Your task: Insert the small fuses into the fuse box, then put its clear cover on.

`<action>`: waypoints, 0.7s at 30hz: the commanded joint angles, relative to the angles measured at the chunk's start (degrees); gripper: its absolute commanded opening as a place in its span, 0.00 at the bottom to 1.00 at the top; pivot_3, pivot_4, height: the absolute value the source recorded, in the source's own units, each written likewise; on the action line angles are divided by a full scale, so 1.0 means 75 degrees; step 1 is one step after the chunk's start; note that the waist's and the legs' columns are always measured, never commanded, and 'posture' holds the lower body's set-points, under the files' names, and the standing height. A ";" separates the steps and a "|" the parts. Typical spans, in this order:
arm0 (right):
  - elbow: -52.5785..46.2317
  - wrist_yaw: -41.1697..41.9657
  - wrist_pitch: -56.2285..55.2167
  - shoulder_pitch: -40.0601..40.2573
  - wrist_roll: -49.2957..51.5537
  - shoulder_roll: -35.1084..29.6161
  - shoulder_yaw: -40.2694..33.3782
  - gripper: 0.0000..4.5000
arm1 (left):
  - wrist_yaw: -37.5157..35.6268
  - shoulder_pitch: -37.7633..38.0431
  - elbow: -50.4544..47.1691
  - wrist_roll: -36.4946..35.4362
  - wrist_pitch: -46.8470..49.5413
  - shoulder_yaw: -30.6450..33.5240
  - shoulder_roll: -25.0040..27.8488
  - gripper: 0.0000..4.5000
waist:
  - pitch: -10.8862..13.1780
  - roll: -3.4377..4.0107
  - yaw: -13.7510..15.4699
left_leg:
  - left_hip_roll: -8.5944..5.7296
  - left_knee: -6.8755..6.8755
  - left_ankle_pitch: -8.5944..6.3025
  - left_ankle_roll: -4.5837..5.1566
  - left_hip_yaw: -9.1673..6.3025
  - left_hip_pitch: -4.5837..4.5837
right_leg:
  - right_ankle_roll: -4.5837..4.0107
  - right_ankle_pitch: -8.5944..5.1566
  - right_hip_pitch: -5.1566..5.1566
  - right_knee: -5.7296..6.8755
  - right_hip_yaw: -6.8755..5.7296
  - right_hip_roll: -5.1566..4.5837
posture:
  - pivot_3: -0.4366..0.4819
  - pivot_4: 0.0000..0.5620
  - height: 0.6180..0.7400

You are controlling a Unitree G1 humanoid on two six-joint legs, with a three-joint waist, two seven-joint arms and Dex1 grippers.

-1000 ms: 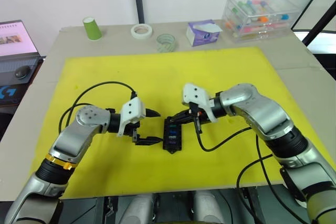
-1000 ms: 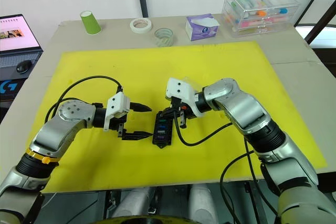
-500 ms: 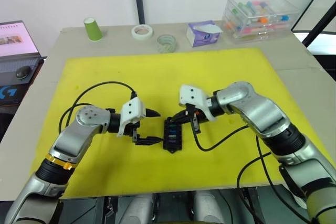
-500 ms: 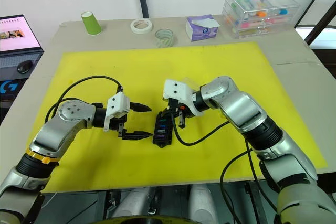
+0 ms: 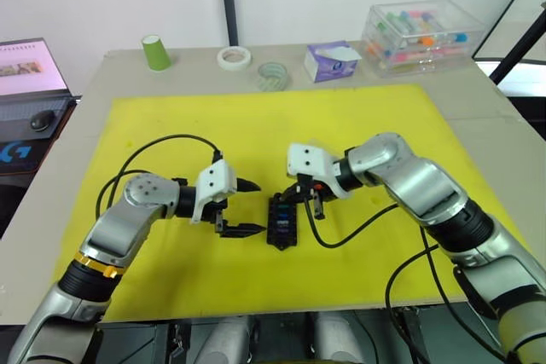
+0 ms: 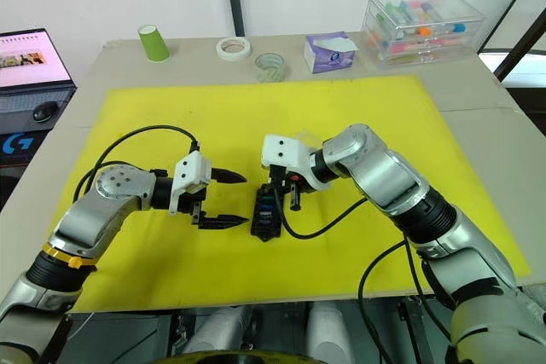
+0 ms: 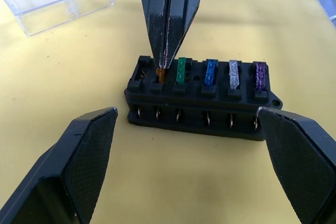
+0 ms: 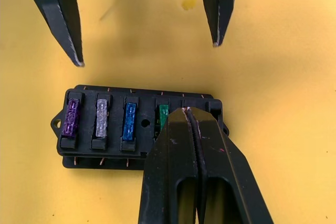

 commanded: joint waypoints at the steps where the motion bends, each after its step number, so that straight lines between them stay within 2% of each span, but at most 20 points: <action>1: 0.0262 0.0148 0.0566 0.0503 -0.0267 -0.0153 0.1035 0.00 | 0.0000 -0.0003 -0.0267 -0.0019 -0.0094 0.0060 -0.0001 1.00 | -0.0014 0.0000 0.0047 | 0.0000 0.0000 0.0000 0.0000 0.0000 0.0000 | 0.0000 0.0000 0.0000 0.0000 0.0000 0.0000 | 0.48 0.27 1.00; 21: 0.0343 0.0193 0.0627 0.0705 -0.0593 -0.0109 0.1390 0.00 | 0.0022 -0.0012 -0.0304 -0.0040 -0.0061 0.0095 0.0014 1.00 | -0.0096 -0.0007 0.0095 | -0.0001 -0.0001 -0.0003 0.0004 -0.0004 0.0003 | 0.0000 0.0000 0.0008 -0.0014 -0.0002 -0.0001 | 0.48 0.27 1.00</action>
